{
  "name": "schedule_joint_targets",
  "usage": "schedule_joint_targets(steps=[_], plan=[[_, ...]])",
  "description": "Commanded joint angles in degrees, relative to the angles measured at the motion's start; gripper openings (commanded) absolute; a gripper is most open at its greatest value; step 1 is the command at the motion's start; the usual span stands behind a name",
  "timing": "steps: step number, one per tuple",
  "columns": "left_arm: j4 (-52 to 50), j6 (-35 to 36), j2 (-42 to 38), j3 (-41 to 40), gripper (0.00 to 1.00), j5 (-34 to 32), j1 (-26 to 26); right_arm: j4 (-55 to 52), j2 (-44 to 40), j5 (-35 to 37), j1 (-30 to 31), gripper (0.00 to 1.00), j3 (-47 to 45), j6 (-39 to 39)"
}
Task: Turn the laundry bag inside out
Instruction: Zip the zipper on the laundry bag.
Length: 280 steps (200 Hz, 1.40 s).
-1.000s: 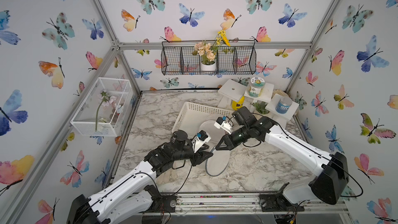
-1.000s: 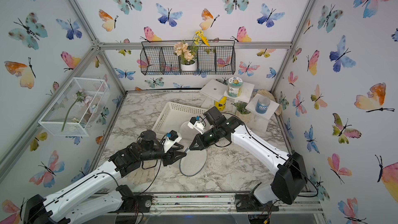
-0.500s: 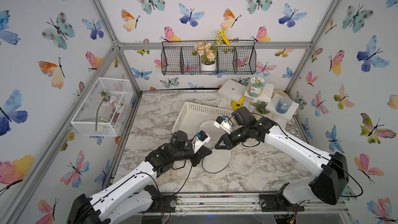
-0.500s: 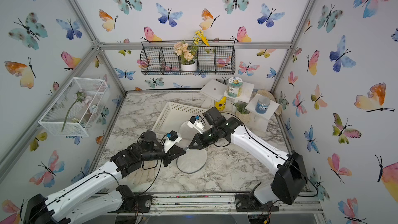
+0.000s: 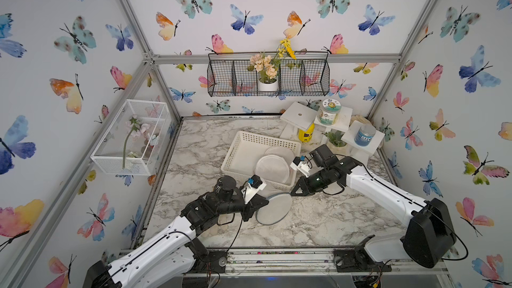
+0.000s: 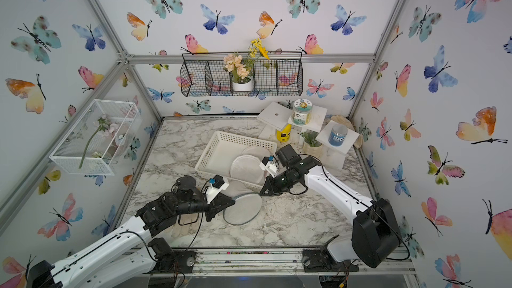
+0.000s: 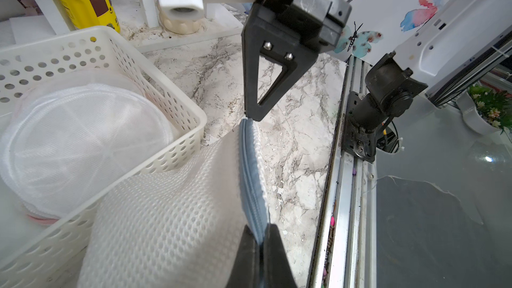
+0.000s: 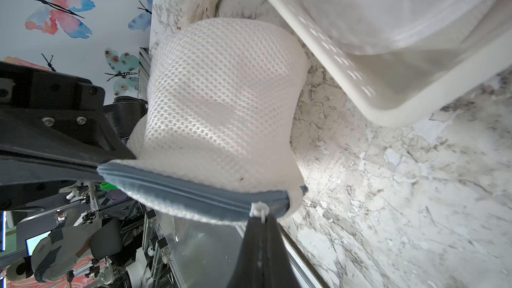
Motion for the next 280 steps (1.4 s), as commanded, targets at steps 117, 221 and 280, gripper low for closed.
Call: schedule_joint_targets(steps=[117,221,280], plan=[[3.5,-0.7,7.1,4.2,0.51,3.6,0.1,-1.8,3.2,-8.1,7.9,0.02,9.9,-1.8],[3.3,-0.2,10.5,5.3,0.0,8.6,0.1,-5.9,3.5,3.0,7.9,0.02,10.6,0.2],[3.3,-0.5,9.2,3.8,0.0,8.7,0.1,-6.6,2.4,3.6,6.8,0.02,10.0,0.1]])
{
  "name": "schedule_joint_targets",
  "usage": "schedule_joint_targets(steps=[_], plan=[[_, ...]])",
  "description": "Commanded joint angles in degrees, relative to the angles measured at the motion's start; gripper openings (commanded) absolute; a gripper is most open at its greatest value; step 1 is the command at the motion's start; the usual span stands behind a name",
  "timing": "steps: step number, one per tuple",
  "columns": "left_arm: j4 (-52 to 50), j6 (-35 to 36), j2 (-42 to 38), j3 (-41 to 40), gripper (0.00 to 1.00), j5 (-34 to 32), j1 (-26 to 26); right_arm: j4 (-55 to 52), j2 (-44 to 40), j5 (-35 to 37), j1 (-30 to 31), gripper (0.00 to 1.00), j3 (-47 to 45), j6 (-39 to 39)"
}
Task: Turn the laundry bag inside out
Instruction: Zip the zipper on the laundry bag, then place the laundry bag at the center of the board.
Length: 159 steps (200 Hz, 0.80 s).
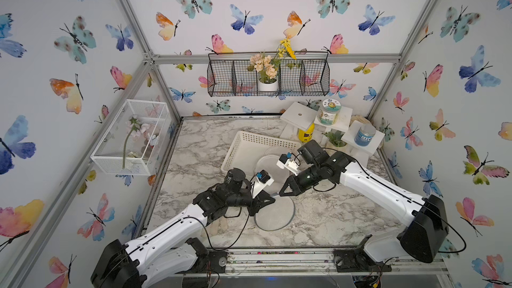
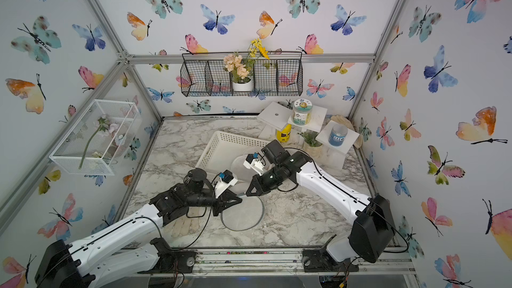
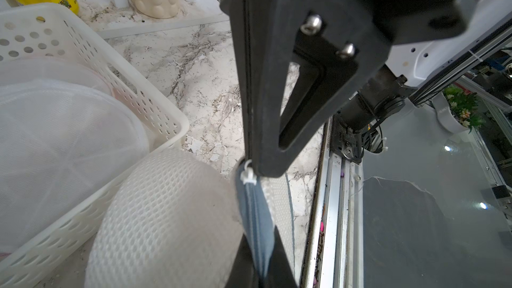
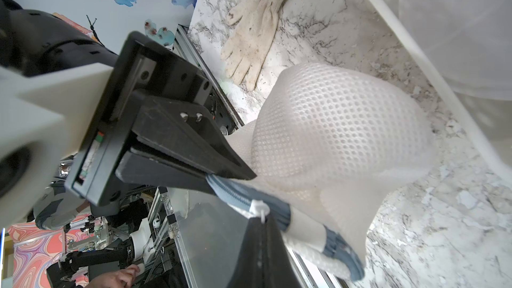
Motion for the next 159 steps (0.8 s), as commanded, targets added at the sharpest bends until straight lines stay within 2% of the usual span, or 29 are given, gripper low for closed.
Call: schedule_joint_targets(steps=[1,77,85,102,118,131,147,159], plan=[[0.6,0.0,-1.6,-0.6,0.0,3.4,0.1,-3.4,-0.5,4.6,-1.2,0.02,-0.2,0.1],[1.3,-0.1,-2.9,-2.2,0.0,3.3,0.1,-4.0,-1.3,4.4,-1.3,0.03,-0.5,0.7],[1.6,-0.3,-3.0,-2.3,0.0,3.5,0.1,-3.4,-1.5,3.7,-1.3,0.12,-0.3,0.7],[2.9,-1.0,-3.2,-2.7,0.0,4.1,0.1,-2.7,-2.3,3.9,-1.2,0.41,0.4,0.5],[3.7,-1.6,-3.4,-2.9,0.0,4.7,0.1,-0.1,-5.1,4.2,-1.3,0.55,-1.1,-1.3],[4.3,-2.1,-3.7,-3.3,0.0,5.6,0.2,5.1,-9.7,4.8,-1.3,0.67,-5.8,-2.7],[5.0,-2.5,-4.1,-3.8,0.0,6.6,0.3,14.3,-16.6,5.3,-1.2,0.75,-15.7,-1.6],[5.1,-2.5,-4.3,-4.0,0.0,7.4,0.3,19.3,-20.2,2.9,-1.2,0.76,-21.6,-0.8]])
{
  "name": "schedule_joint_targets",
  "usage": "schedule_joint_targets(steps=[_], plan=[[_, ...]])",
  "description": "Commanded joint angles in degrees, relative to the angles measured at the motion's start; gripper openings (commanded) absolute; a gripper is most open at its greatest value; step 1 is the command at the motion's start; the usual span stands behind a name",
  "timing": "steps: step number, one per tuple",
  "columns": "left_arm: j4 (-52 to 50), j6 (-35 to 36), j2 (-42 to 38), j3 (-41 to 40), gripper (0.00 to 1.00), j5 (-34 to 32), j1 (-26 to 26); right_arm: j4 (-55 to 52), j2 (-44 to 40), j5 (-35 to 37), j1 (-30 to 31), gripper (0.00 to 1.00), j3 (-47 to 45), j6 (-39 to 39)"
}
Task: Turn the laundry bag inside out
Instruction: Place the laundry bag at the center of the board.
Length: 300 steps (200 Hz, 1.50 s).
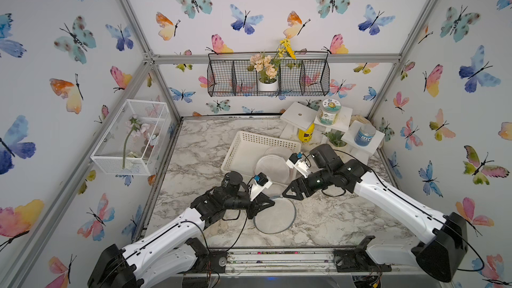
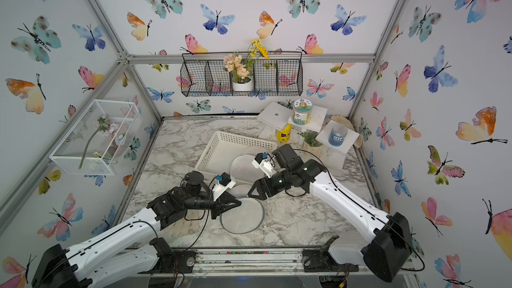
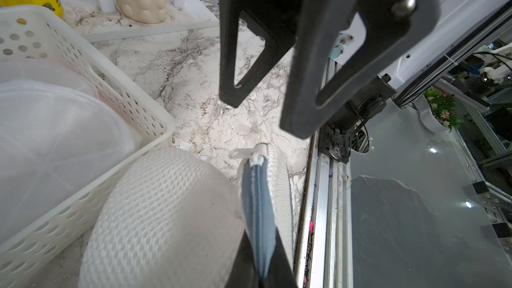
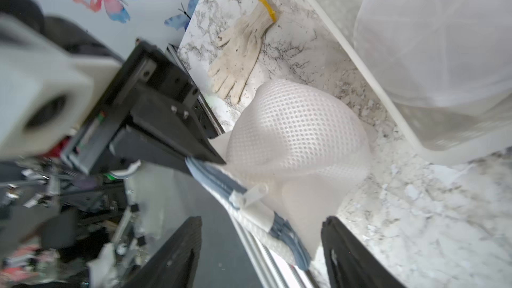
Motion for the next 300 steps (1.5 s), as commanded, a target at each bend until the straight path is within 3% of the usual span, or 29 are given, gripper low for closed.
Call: schedule_joint_targets(steps=[1,37,66,127,145,165,183,230,265,283,300], plan=[[2.1,-0.8,-1.3,-0.6,0.0,4.4,0.3,11.5,-6.1,-1.2,0.0,0.76,-9.5,0.4],[2.0,-0.9,-1.2,-0.6,0.0,5.0,0.4,22.6,-11.4,-11.4,0.0,0.75,-20.4,2.9],[3.1,-1.6,-1.0,-0.8,0.0,5.2,0.4,30.2,-13.2,-13.3,0.1,0.69,-24.2,3.7],[4.8,-3.7,-0.8,-1.2,0.0,4.1,0.4,32.9,-9.2,-16.4,0.0,0.16,-22.3,2.3],[4.2,-4.3,-1.8,-1.1,0.19,1.3,0.4,33.3,-9.1,-16.7,0.0,0.06,-21.5,2.5],[3.9,-4.8,-4.2,-0.3,0.5,-5.0,0.5,34.0,-8.5,-17.7,0.0,0.03,-20.2,3.9],[3.9,-4.8,-7.5,1.6,0.65,-13.9,0.5,34.0,-7.0,-19.2,0.1,0.02,-17.9,4.8],[0.0,-7.2,-13.5,13.4,0.78,-43.8,0.5,39.5,-2.0,-23.3,1.2,0.02,-12.3,10.1],[-8.4,-13.0,-14.3,21.1,0.82,-56.7,0.5,43.3,4.9,-22.2,7.1,0.02,-7.4,11.1],[-13.6,-19.9,-14.8,23.6,0.91,-65.0,0.6,45.2,9.7,-20.1,10.4,0.02,-4.5,11.7],[-16.3,-22.0,-15.7,23.9,0.91,-68.1,0.6,50.1,14.7,-18.7,12.2,0.02,-2.8,15.5]])
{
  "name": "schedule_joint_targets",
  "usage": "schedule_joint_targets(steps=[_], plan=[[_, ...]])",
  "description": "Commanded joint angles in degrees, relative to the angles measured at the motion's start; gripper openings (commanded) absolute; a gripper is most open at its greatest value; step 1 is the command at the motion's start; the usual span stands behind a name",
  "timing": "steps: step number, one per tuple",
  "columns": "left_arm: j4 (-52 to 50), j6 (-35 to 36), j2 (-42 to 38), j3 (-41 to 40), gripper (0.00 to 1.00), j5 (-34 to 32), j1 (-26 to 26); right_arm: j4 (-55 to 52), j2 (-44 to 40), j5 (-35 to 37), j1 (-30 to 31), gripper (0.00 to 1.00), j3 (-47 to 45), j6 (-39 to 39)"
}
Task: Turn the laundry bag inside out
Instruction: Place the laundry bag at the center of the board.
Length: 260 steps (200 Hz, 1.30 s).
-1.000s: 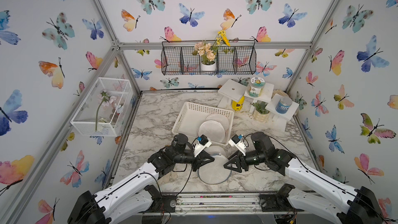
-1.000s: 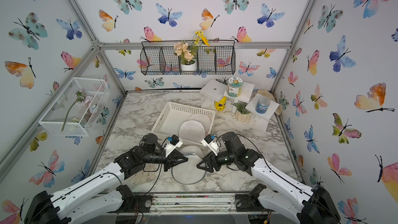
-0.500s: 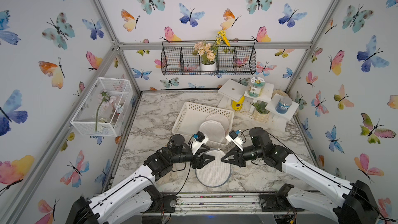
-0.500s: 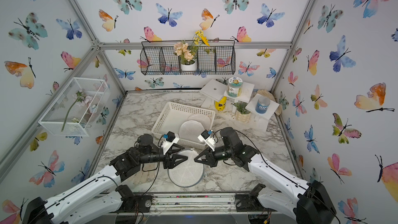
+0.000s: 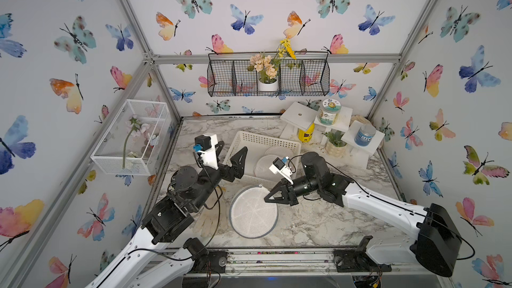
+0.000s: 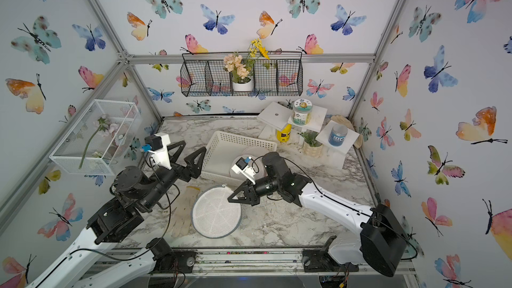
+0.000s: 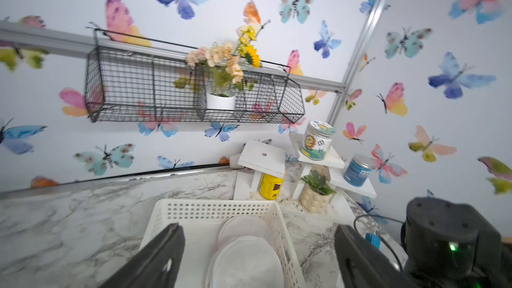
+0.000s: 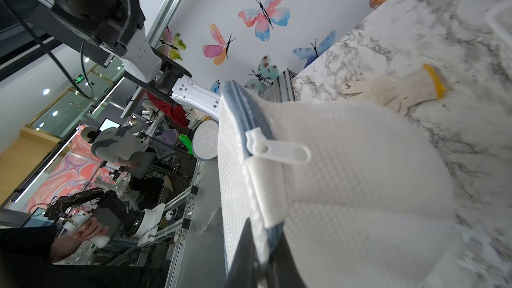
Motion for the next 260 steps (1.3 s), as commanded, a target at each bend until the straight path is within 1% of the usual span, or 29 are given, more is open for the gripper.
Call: schedule_joint_targets(steps=[1,22,37,48,60,78,87,102,115,135,160,187,205,215,233,260], plan=[[-8.8,-7.1,-0.9,0.7,0.91,-13.1,0.2,7.6,5.3,1.7,2.3,0.02,2.8,4.3],[-10.1,-12.3,-3.0,-1.0,0.9,-17.5,0.2,12.3,12.0,2.3,2.8,0.02,4.3,9.6],[-9.7,-13.8,-4.9,-2.9,0.89,-18.4,0.3,11.6,16.6,2.5,2.8,0.03,5.8,11.5],[-9.8,-13.8,-5.7,-4.0,0.89,-18.3,0.4,8.3,19.2,3.9,2.8,0.03,6.8,11.0],[-10.6,-13.9,-5.9,-4.5,0.89,-18.3,0.4,2.1,21.3,7.1,2.8,0.03,8.4,8.4],[-12.0,-14.0,-5.6,-4.9,0.89,-18.8,0.3,-3.7,24.3,12.2,2.6,0.06,9.3,6.5],[-12.1,-14.0,-5.4,-5.2,0.9,-19.1,0.5,-5.9,25.8,15.4,2.5,0.1,9.6,5.5],[-11.9,-13.8,-4.6,-5.5,0.9,-19.1,0.6,-13.0,27.9,22.2,2.4,0.15,11.6,2.2],[-11.5,-13.7,-3.6,-5.6,0.9,-18.4,0.9,-14.7,28.4,25.3,2.4,0.25,12.2,0.9],[-10.6,-12.9,-1.6,-5.6,0.91,-17.0,1.6,-15.0,27.7,25.9,2.4,0.43,13.1,-0.4],[-9.3,-12.1,1.5,-5.0,0.91,-13.2,4.4,-17.6,23.9,28.1,2.4,0.59,15.3,-2.6],[-8.8,-12.7,4.8,-4.2,0.92,-5.4,11.5,-19.5,16.6,31.4,2.0,0.69,16.1,-5.5],[-8.1,-13.5,7.0,-4.4,0.9,1.1,16.5,-19.8,12.5,31.9,0.3,0.71,16.0,-6.1],[-7.7,-13.6,8.2,-4.8,0.89,3.7,18.3,-20.0,11.0,32.9,-1.4,0.71,16.0,-5.9],[-7.3,-13.5,11.2,-5.1,0.86,6.0,19.1,-21.1,10.6,36.2,-4.9,0.7,17.5,-5.2],[-5.8,-13.5,16.1,-5.8,0.84,10.5,19.0,-26.2,15.2,44.1,-8.6,0.7,23.2,-5.5]])
